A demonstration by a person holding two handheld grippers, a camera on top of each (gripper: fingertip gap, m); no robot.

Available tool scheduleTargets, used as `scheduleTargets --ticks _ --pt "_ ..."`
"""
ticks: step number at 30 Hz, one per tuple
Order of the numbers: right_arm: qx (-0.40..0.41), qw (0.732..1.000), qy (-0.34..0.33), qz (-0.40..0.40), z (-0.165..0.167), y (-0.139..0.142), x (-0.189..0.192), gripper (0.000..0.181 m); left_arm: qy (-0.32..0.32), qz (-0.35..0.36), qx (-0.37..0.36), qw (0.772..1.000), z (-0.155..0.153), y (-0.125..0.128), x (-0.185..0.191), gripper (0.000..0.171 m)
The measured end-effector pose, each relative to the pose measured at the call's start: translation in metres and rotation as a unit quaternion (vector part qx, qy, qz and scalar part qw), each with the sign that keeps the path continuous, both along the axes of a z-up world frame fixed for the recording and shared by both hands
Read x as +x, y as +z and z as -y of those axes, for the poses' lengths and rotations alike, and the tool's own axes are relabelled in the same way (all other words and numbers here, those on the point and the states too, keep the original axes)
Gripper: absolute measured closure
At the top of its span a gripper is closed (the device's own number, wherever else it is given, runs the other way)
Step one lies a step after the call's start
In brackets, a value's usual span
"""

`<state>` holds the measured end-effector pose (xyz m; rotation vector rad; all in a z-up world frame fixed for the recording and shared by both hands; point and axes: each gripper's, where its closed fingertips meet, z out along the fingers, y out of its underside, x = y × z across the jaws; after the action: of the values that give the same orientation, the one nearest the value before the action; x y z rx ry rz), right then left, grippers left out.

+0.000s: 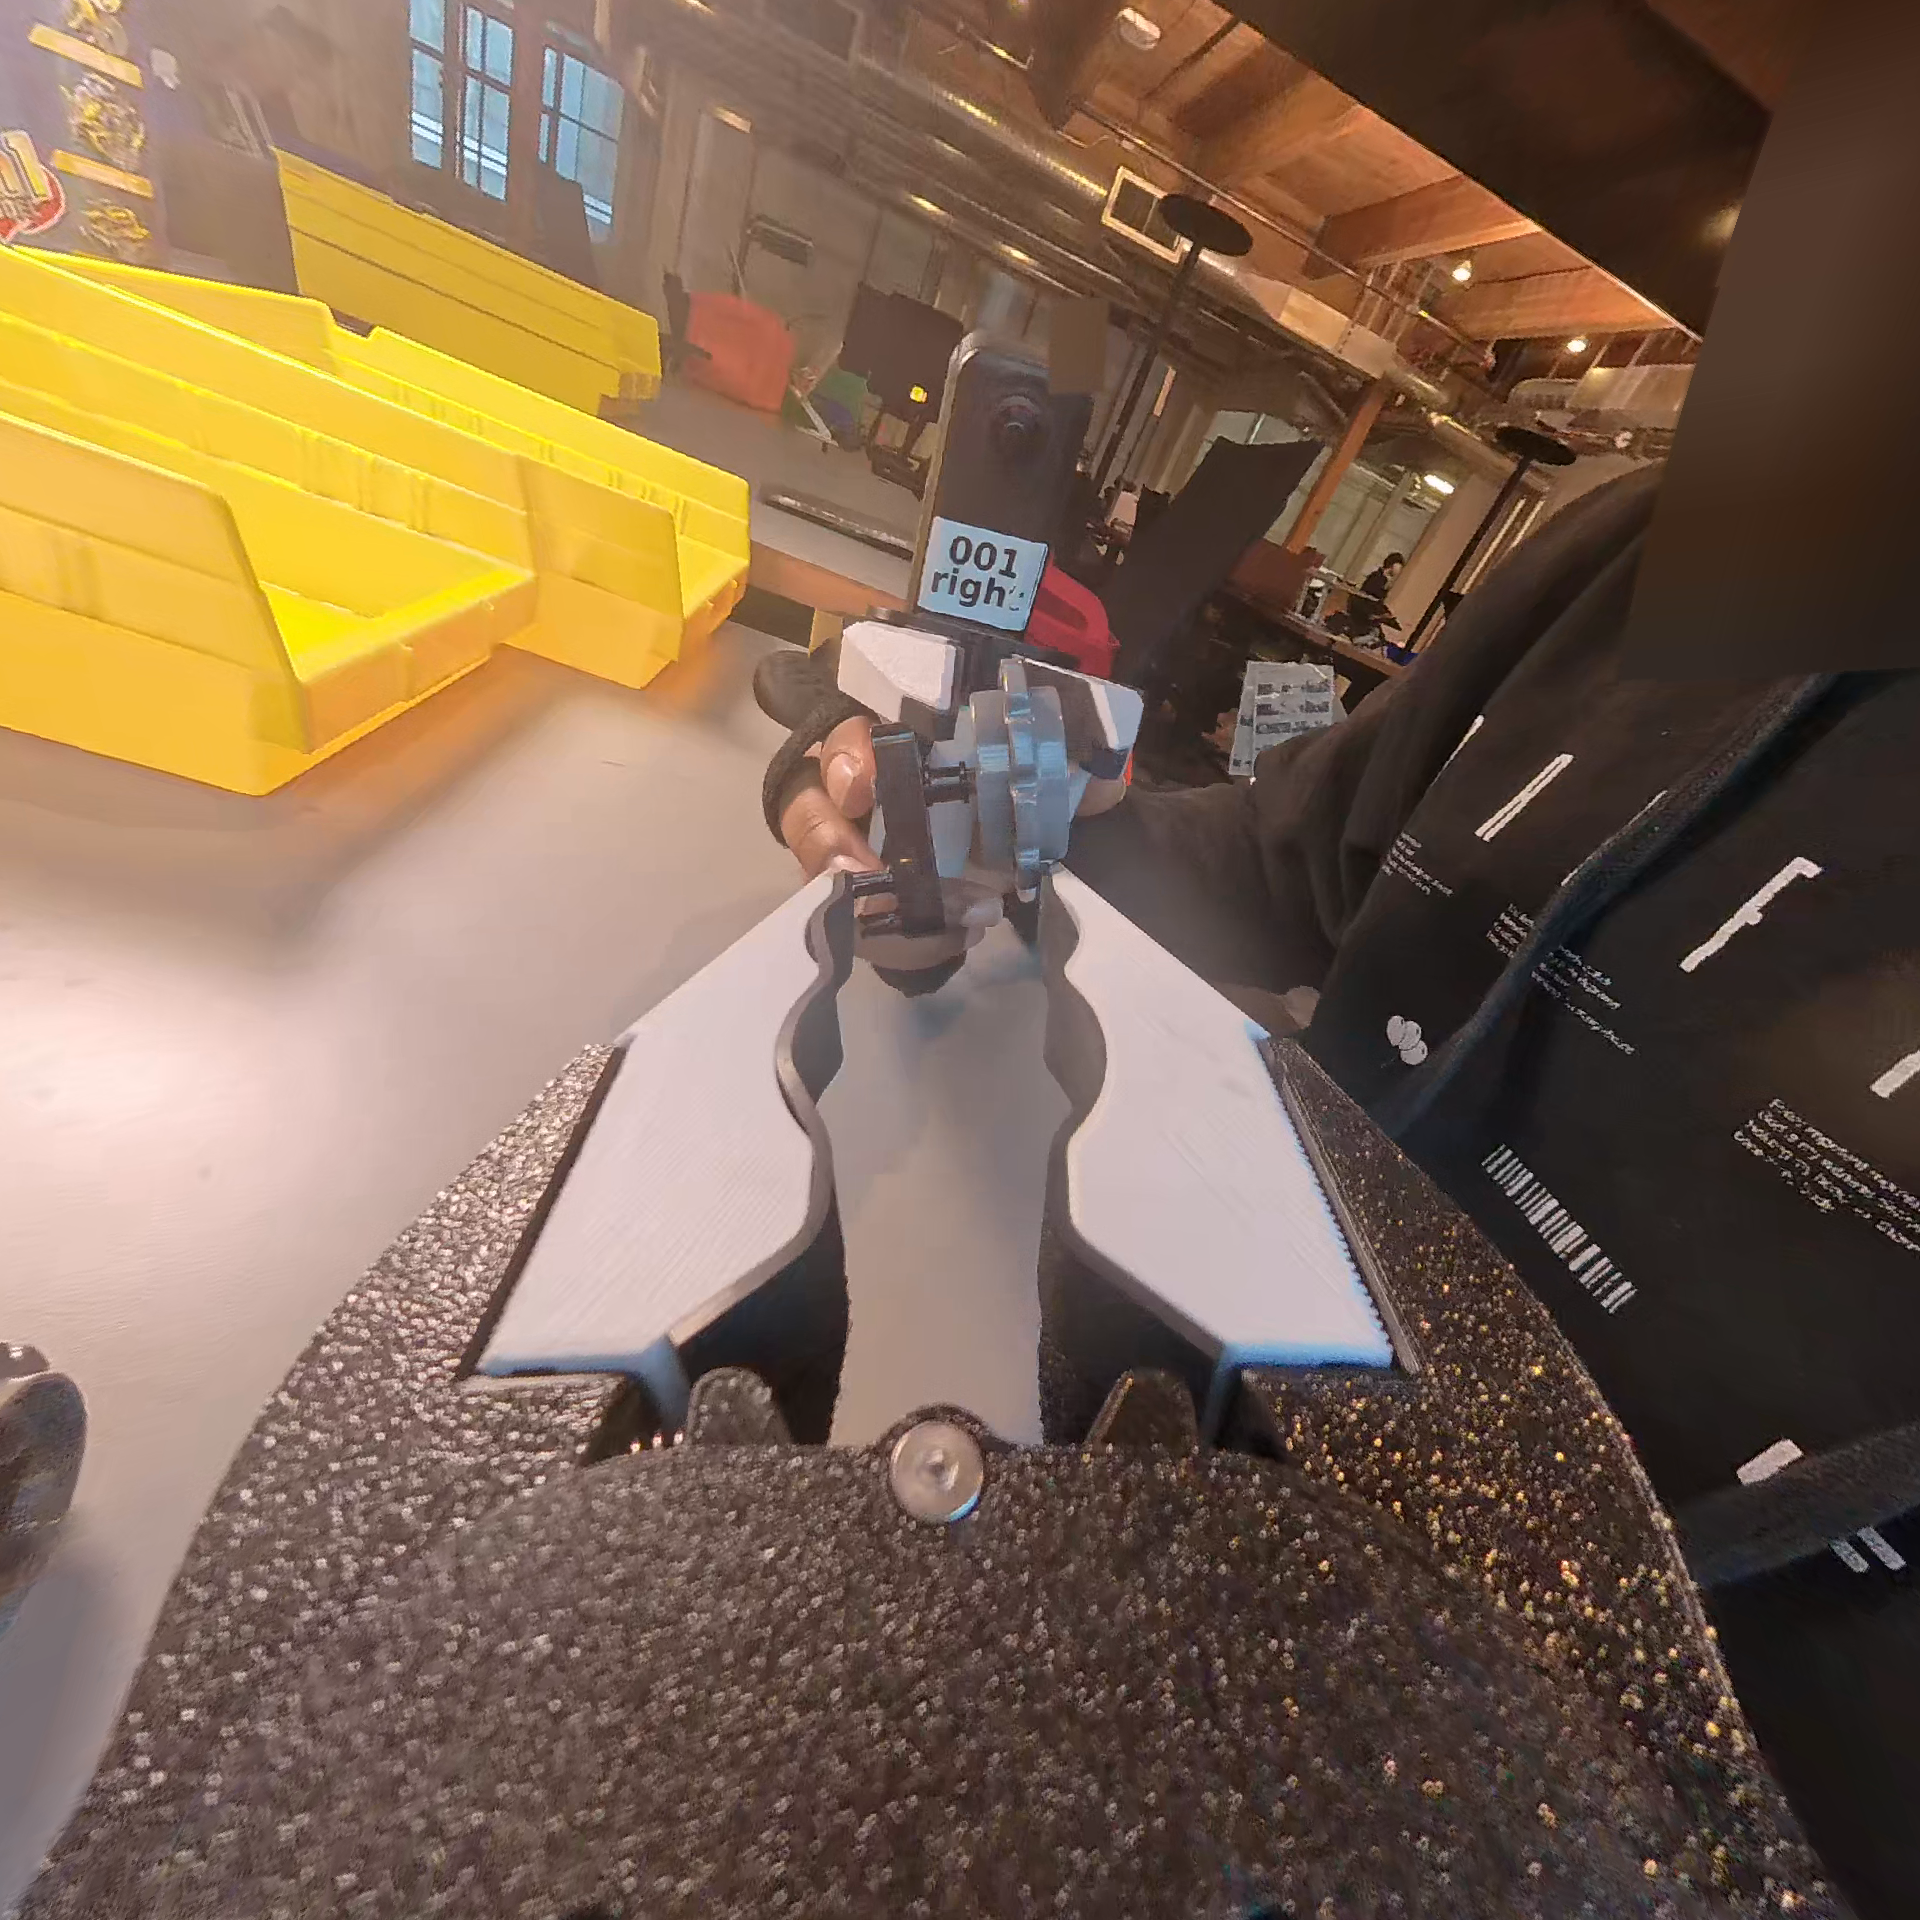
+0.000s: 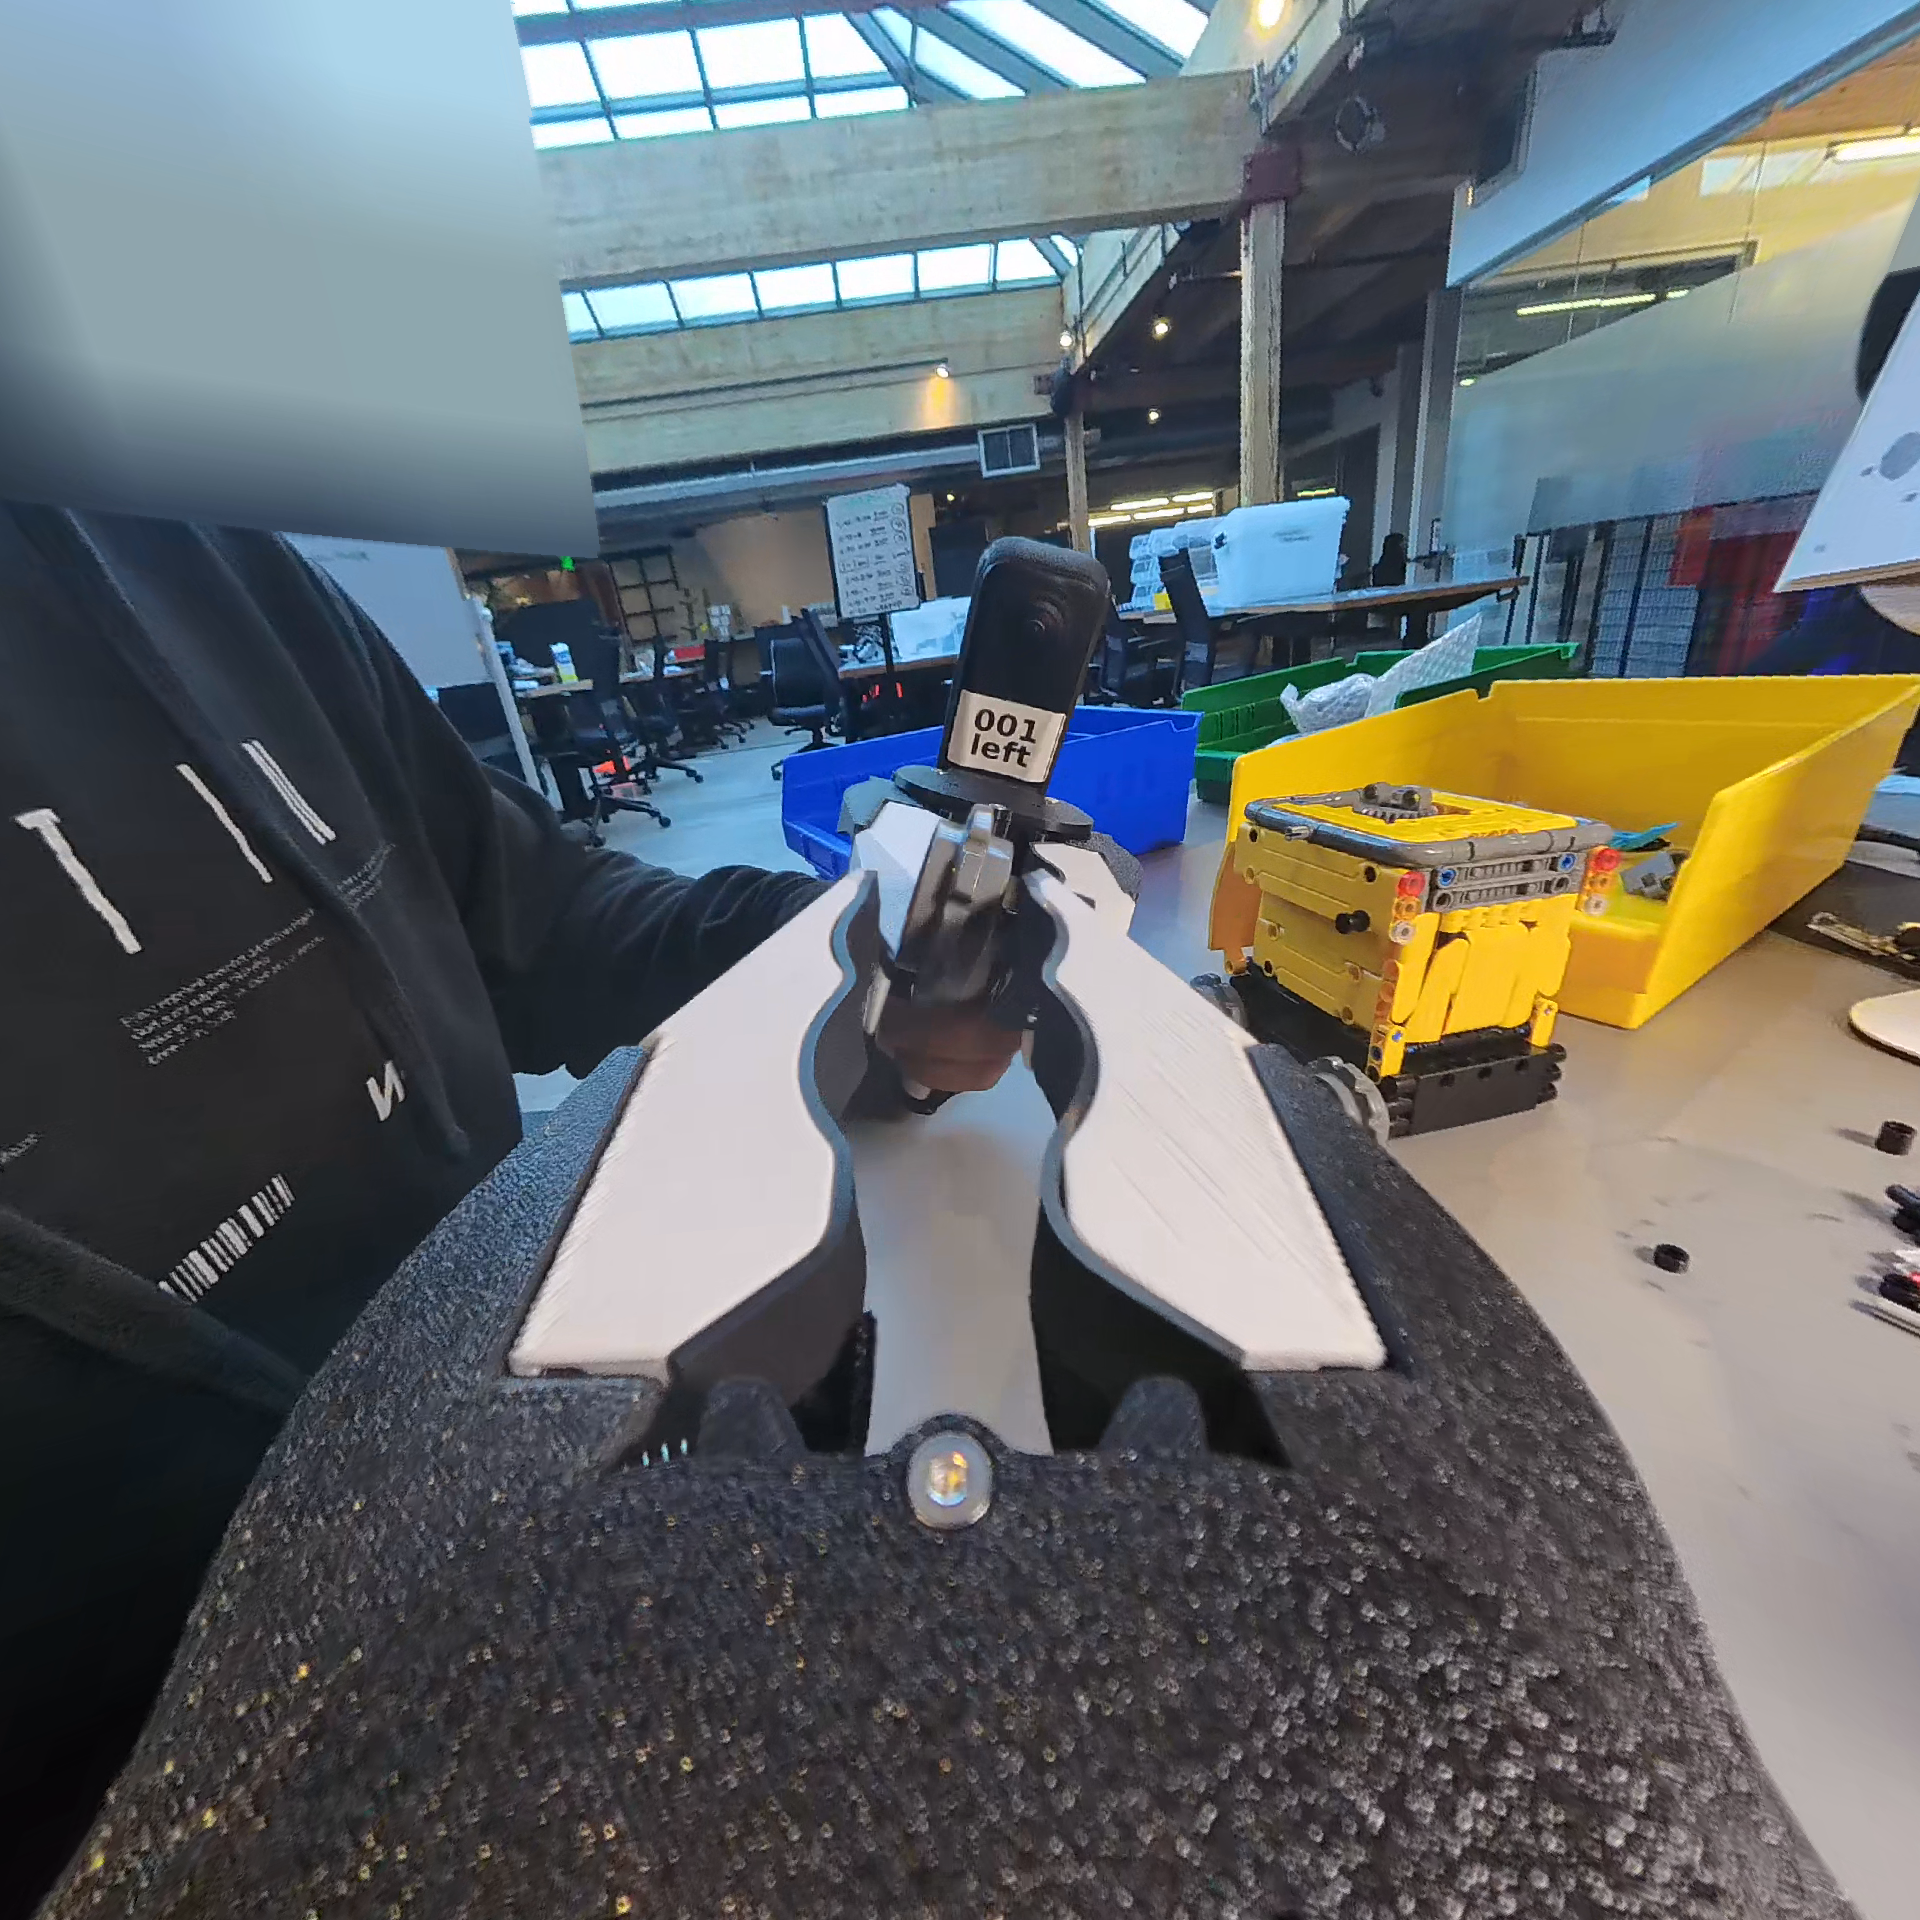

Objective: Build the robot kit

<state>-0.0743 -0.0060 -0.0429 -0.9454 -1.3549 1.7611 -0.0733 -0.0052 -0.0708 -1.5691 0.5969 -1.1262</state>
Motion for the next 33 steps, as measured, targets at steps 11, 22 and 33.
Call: scheduleTargets --ticks 11,22,33 --pt "0.022 0.999 0.001 0.044 -0.004 -0.016 -0.003 0.138 0.015 -0.071 0.038 0.997 0.002 -0.009 0.004 0.139" --pt "-0.019 0.999 0.038 0.031 0.005 -0.014 -0.004 0.146 0.004 -0.025 0.030 0.999 0.005 -0.001 0.008 0.121" --pt "-0.029 0.998 0.048 0.011 0.011 -0.013 -0.004 0.147 -0.024 -0.021 0.032 0.999 0.014 0.004 0.012 0.139"
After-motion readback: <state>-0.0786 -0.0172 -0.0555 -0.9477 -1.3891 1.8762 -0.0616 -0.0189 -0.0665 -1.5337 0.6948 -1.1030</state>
